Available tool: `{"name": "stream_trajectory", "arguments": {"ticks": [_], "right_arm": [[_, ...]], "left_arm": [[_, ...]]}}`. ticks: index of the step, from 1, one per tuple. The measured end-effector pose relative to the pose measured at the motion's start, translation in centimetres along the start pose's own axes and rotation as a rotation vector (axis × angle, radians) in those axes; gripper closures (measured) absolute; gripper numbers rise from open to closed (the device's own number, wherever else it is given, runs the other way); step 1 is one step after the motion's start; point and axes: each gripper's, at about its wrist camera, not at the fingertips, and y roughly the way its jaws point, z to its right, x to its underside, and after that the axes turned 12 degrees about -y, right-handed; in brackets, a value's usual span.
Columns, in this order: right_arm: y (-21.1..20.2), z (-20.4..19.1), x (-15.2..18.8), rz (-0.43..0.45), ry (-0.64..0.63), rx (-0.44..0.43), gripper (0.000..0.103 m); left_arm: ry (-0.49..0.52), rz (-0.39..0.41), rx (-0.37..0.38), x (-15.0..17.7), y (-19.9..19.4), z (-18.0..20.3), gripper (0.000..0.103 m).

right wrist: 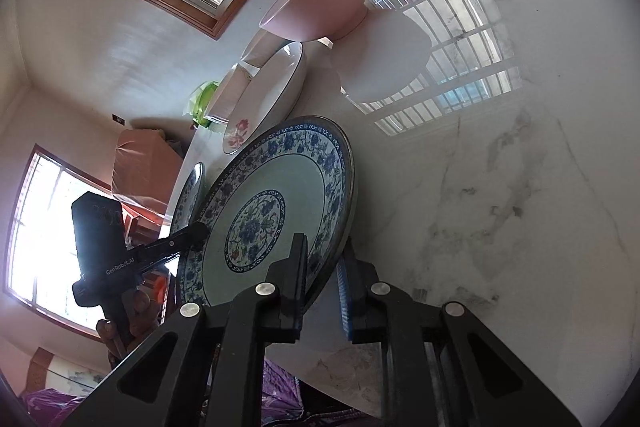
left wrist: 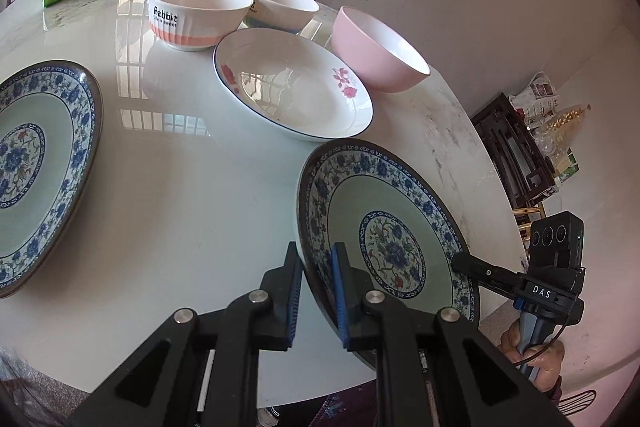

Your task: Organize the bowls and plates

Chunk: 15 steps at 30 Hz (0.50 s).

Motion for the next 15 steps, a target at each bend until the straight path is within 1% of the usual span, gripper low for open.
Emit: {"name": "stream_trajectory", "arguments": {"ticks": [8, 11, 15], "right_arm": [[0.3, -2.6, -0.2, 0.008, -0.036, -0.029, 0.087], [1.0, -4.0, -0.7, 0.003, -0.060, -0.048, 0.087], [3.1, -6.1, -1.8, -0.021, -0.099, -0.076, 0.087]], "left_arm": [[-0.041, 0.057, 0.009, 0.1, -3.1, -1.9, 0.088], [-0.051, 0.100, -0.003, 0.2, -5.0, -3.0, 0.088], [-0.082, 0.166, -0.033, 0.0, -7.7, -5.2, 0.088]]}}
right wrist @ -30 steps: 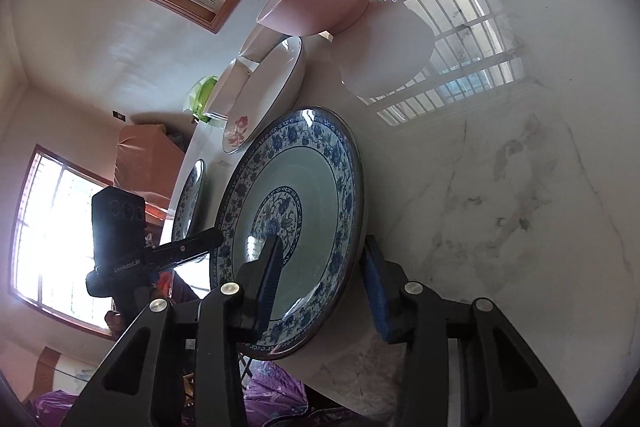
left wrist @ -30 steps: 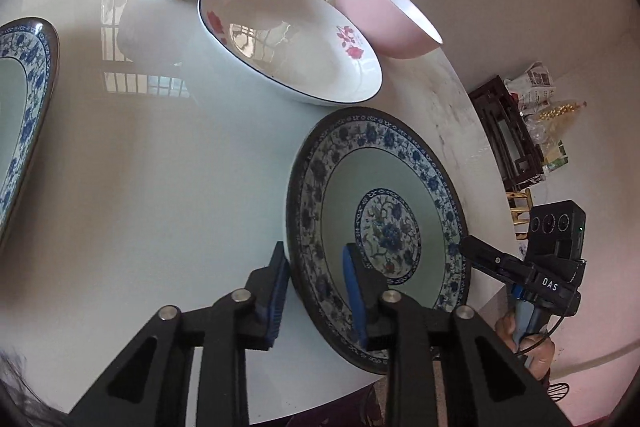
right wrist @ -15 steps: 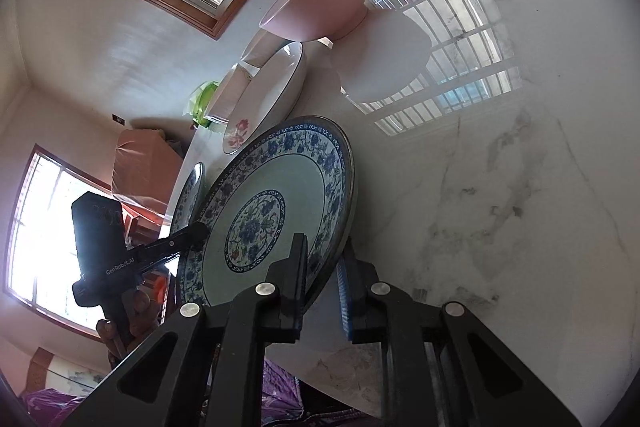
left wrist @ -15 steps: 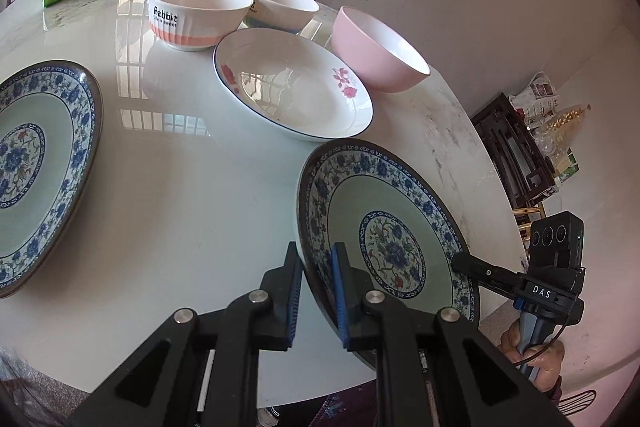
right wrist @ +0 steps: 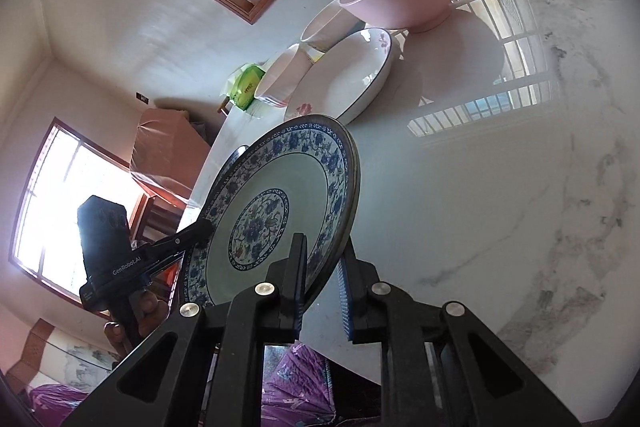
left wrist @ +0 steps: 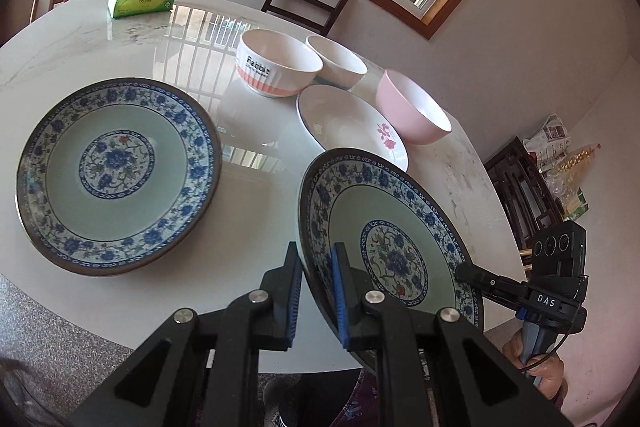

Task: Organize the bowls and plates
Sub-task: 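Lower the plate onto the smaller blue-and-white plate and open the right gripper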

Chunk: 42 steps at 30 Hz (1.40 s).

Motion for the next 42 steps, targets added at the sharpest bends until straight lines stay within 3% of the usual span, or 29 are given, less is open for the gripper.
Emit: {"name": "stream_trajectory", "arguments": {"ticks": [10, 22, 29, 42], "right_arm": [[8.4, -6.2, -4.0, -0.067, -0.112, -0.089, 0.087], [18.2, -11.2, -7.1, -0.166, -0.182, -0.087, 0.087], [20.7, -12.2, -7.3, -0.193, -0.192, -0.071, 0.087], [20.6, -13.0, -6.4, -0.216, -0.228, -0.019, 0.087]], "left_arm": [[-0.116, 0.132, -0.085, -3.6, -5.1, -8.0, 0.088], [-0.207, 0.209, -0.170, -6.8, -5.9, -15.1, 0.087], [-0.220, 0.227, -0.189, -7.4, -5.7, -17.0, 0.087], [-0.225, 0.234, -0.204, -7.6, -5.1, -18.2, 0.086]]}}
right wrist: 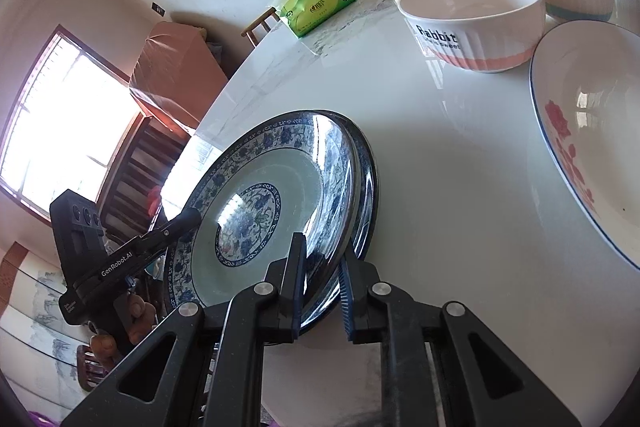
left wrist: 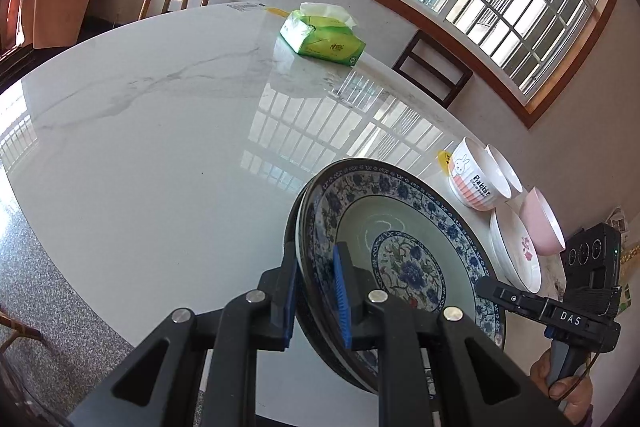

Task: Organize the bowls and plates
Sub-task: 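Lower the plate onto the smaller blue-and-white plate and open the right gripper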

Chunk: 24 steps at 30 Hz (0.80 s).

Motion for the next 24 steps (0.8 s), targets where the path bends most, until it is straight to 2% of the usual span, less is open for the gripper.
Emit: {"name": "stream_trajectory", "arguments": {"ticks": [10, 15, 24], "right_arm": [[0.1, -0.6, -0.2, -0.002, -0.029, 0.035, 0.086], [0.1, -1.2, -0.3, -0.001, -0.060, 0.067, 0.084], [0.2, -2.6, -0.3, 0.007, -0.155, 0.167, 0.077]], "left_arm": [[0.001, 0.005, -0.004, 0.2, 0.2, -0.2, 0.086], [0.034, 0.015, -0.030, 0.5, 0.2, 0.3, 0.084], [0.055, 0.026, -0.041, 0.8, 0.5, 0.7, 0.082]]}}
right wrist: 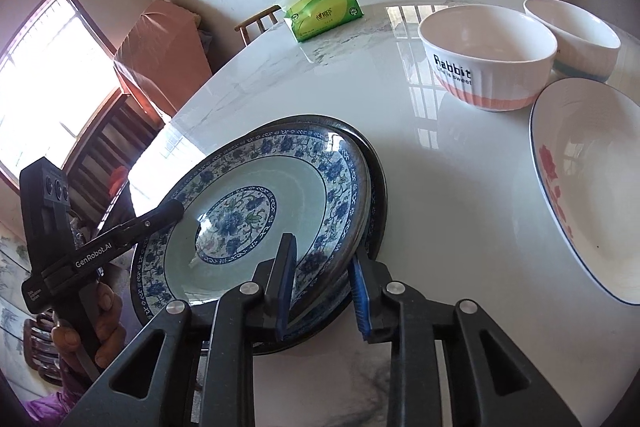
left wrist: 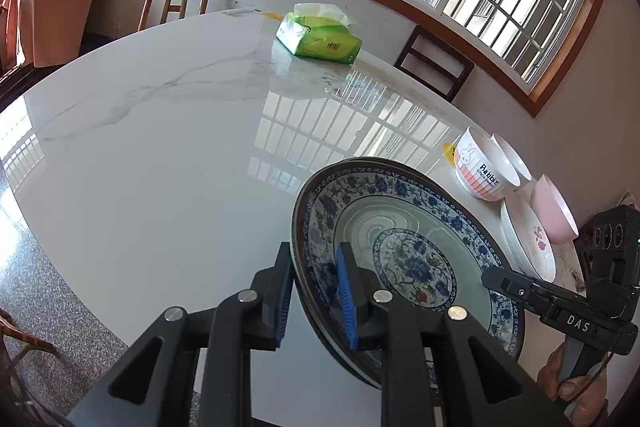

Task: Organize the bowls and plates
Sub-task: 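Lower the plate onto the smaller blue-and-white plate and open the right gripper, then grasp the rim of the white pink-flower plate with the right gripper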

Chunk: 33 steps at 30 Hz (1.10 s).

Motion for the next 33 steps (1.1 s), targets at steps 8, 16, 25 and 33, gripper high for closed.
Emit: {"name": "stream_trajectory", "arguments": {"ticks": [8, 16, 25, 33], "right_arm": [[-0.6, -2.3, -0.4, 0.028, -0.156, 0.186, 0.041], [-2.0, -1.8, -0.6, 0.097, -0.152, 0.207, 0.035], [-8.9, 4.8, 5.4, 0.270, 0.141, 0.133, 0.035], [-14.2, 11.4, 11.1, 0.314, 0.281, 0.250, 0.042]], "left_arm": [[0.067, 0.071, -0.034, 0.0, -0.7, 1.0, 0.074], [0.085, 0.066, -0.002, 0.6, -1.4, 2.5, 0.072], [0.185, 0.008, 0.090, 3.1, -2.3, 7.5, 0.069], [0.263, -0.132, 0.206, 5.7, -0.6, 14.1, 0.068]]}}
